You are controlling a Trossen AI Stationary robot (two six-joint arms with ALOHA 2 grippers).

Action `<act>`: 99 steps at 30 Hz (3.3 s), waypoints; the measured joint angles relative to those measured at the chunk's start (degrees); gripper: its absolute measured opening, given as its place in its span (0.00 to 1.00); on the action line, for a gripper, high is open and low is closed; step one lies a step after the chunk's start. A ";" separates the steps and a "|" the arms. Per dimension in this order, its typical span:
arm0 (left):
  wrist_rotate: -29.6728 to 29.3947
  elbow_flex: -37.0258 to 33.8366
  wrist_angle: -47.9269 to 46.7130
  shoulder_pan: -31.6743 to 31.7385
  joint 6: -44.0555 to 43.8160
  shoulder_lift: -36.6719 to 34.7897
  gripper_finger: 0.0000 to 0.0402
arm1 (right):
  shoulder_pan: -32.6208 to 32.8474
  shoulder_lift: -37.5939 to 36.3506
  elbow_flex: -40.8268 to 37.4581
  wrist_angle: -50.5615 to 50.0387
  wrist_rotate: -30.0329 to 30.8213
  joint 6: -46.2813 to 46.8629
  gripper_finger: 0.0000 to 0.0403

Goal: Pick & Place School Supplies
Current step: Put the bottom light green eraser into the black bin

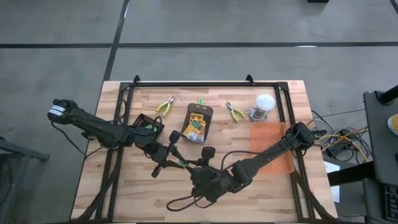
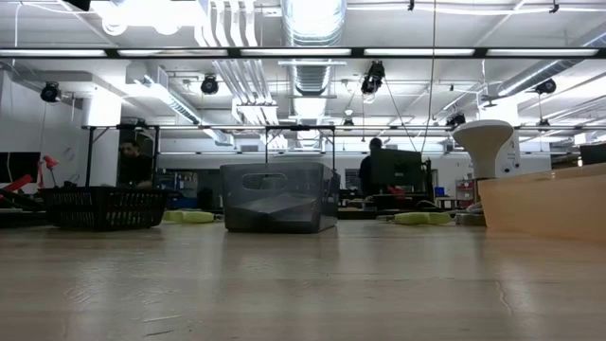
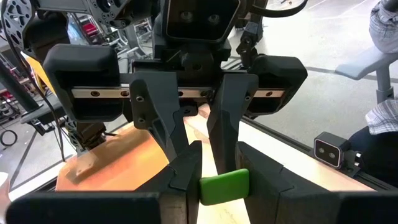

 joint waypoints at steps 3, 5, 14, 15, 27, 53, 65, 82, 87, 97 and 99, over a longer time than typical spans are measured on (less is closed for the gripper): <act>0.01 0.00 0.00 0.00 0.00 0.00 0.24 | 0.00 0.00 0.00 0.04 0.00 -0.78 0.23; 0.01 0.00 0.00 0.00 0.02 0.00 0.24 | 0.00 0.00 0.00 0.04 0.02 -1.09 0.23; 0.08 0.00 -0.56 -0.02 0.02 0.02 0.23 | -0.02 0.00 0.00 0.11 0.39 -1.50 0.38; 0.12 0.00 -0.64 -0.02 0.02 0.02 0.24 | -0.02 0.00 0.00 0.13 0.43 -1.51 0.40; -6.31 0.00 -3.12 -0.04 0.06 0.02 0.23 | 0.21 0.00 0.00 0.20 0.51 -1.23 0.56; -47.43 -0.01 -38.99 -0.02 -26.74 -11.53 0.23 | 0.94 -0.31 0.02 -3.41 0.68 -0.35 0.56; -57.81 -3.34 -59.86 0.00 -54.67 -12.67 0.23 | 0.39 -0.31 0.02 -5.55 0.82 0.86 0.56; -55.35 -18.23 -59.73 0.07 -70.84 -12.83 0.23 | -0.12 -0.31 0.02 -6.19 0.87 0.84 0.56; -55.26 -20.10 -59.54 0.07 -70.62 -12.83 0.24 | -0.47 -0.31 0.02 -6.19 0.85 0.83 0.56; -56.24 -20.04 -59.38 0.04 -70.69 -12.83 0.24 | -0.55 -0.31 0.02 -6.19 0.81 0.83 0.56; -56.22 -20.04 -59.38 0.04 -70.69 -12.83 0.24 | -0.55 -0.31 0.02 -6.19 0.81 0.83 0.56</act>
